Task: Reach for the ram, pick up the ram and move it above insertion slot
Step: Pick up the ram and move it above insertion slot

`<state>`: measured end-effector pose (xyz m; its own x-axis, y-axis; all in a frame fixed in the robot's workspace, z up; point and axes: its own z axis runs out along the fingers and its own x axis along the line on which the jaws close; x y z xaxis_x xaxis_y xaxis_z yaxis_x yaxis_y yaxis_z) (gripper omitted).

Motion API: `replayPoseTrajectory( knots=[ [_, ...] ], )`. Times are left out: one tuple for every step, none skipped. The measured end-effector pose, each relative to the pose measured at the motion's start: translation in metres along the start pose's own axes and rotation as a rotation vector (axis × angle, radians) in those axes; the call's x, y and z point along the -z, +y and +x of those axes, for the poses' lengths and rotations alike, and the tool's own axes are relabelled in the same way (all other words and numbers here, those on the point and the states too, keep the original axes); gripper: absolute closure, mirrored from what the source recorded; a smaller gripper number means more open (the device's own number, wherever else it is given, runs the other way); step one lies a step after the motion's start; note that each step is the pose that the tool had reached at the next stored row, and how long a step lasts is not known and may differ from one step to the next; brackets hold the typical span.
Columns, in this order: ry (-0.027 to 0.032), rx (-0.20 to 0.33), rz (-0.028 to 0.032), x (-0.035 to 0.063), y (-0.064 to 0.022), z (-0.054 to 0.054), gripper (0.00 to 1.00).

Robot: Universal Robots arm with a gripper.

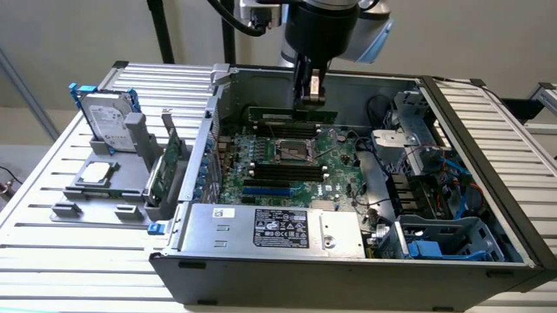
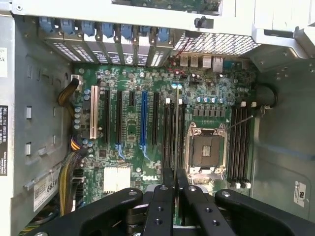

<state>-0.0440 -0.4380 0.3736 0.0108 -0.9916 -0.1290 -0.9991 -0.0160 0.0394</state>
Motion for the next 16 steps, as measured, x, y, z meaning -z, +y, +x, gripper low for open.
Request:
replayPoseTrajectory(
  knots=[
    [0.0002,-0.002,0.0002,-0.0004,-0.0002,-0.0017,0.87],
    [0.0006,-0.003,0.0003,-0.0008,-0.0004,-0.0034,0.87],
    [0.0011,-0.004,0.0004,-0.0011,-0.0007,-0.0052,0.87],
    [0.0018,-0.004,0.0005,-0.0014,-0.0009,-0.0065,0.87],
    [0.0031,-0.004,0.0005,-0.0016,-0.0012,-0.0075,0.87],
    [0.0045,-0.004,0.0005,-0.0017,-0.0014,-0.0081,0.87],
    [0.0055,-0.004,0.0004,-0.0018,-0.0016,-0.0086,0.87],
    [0.0059,-0.004,0.0005,-0.002,-0.0018,-0.0089,0.87],
    [0.0061,-0.005,0.0005,-0.002,-0.002,-0.0092,0.87],
    [0.0063,-0.005,0.0005,-0.002,-0.0021,-0.0093,0.87],
    [0.0062,-0.005,0.0005,-0.002,-0.0022,-0.0094,0.87],
    [0.0062,-0.005,0.0005,-0.002,-0.0022,-0.0094,0.87],
    [0.0062,-0.005,0.0005,-0.002,-0.0023,-0.0094,0.87],
    [0.0062,-0.005,0.0005,-0.002,-0.0023,-0.0095,0.87],
    [0.0063,-0.005,0.0005,-0.002,-0.0023,-0.0094,0.87],
    [0.0062,-0.005,0.0005,-0.002,-0.0023,-0.0095,0.87]
  ],
)
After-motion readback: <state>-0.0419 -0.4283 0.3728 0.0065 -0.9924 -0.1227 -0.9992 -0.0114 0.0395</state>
